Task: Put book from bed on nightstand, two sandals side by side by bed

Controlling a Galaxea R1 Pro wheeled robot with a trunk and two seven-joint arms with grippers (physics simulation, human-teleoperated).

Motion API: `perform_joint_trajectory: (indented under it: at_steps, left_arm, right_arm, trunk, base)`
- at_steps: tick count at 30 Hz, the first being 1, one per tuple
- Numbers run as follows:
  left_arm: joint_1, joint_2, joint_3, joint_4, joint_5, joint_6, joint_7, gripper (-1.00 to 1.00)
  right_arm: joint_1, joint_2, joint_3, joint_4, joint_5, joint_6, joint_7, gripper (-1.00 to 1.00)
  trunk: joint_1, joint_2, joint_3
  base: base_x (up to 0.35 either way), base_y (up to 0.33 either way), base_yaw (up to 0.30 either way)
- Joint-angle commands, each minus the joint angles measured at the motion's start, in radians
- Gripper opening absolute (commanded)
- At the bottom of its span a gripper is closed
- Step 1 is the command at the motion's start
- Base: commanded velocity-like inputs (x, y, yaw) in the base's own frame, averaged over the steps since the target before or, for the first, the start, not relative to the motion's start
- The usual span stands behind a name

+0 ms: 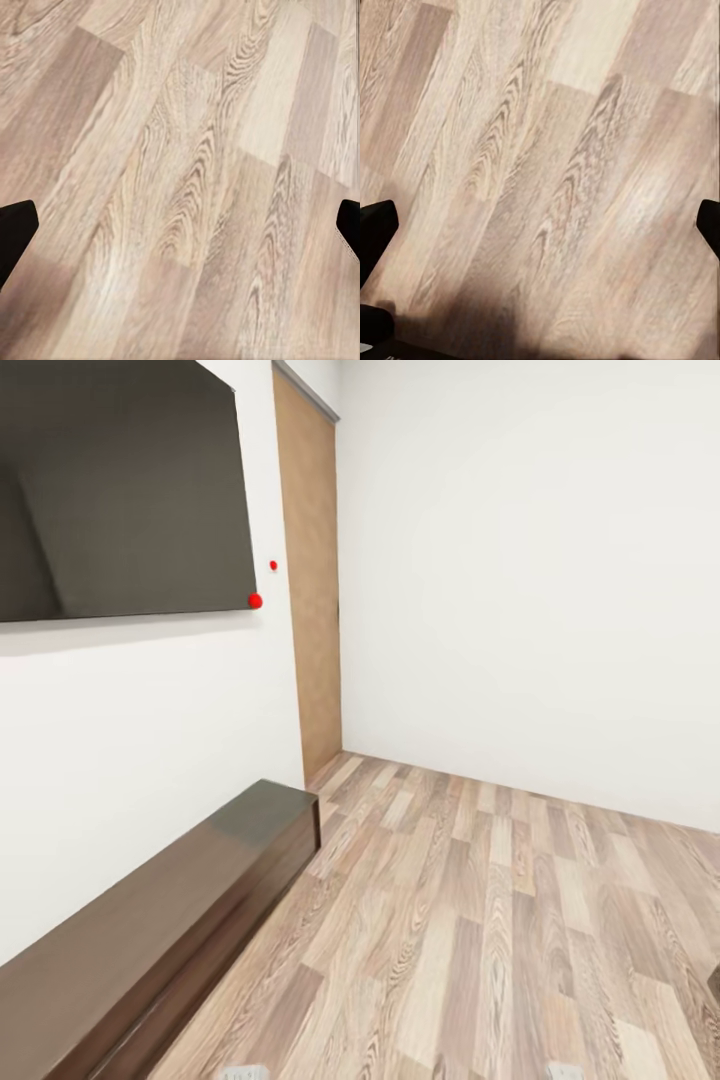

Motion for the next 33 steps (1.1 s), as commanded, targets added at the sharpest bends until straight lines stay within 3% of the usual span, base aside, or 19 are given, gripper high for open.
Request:
perform_joint_trajectory:
  at_steps: [1, 12, 33]
  left_arm:
    - [0.0, 0.0, 0.009, 0.0, -0.01, -0.003, -0.002, 1.0]
    - [0.0, 0.0, 0.009, 0.0, -0.01, -0.003, -0.002, 1.0]
    - [-0.001, 0.0, 0.009, 0.0, -0.01, -0.003, -0.003, 1.0]
  right_arm:
    - [-0.002, 0.001, 0.008, 0.004, -0.007, -0.006, 0.005, 1.0]
    - [-0.002, 0.0, 0.008, 0.004, -0.007, -0.006, 0.006, 1.0]
    - [-0.002, 0.0, 0.008, 0.004, -0.007, -0.006, 0.005, 1.0]
  trunk:
    - [0.0, 0.0, -0.001]
    - [0.0, 0.0, -0.001]
    - [0.0, 0.0, -0.001]
  base:
    - [0.331, 0.0, -0.249]
    - [0.281, 0.0, -0.275]
    - [0.013, 0.0, -0.282]
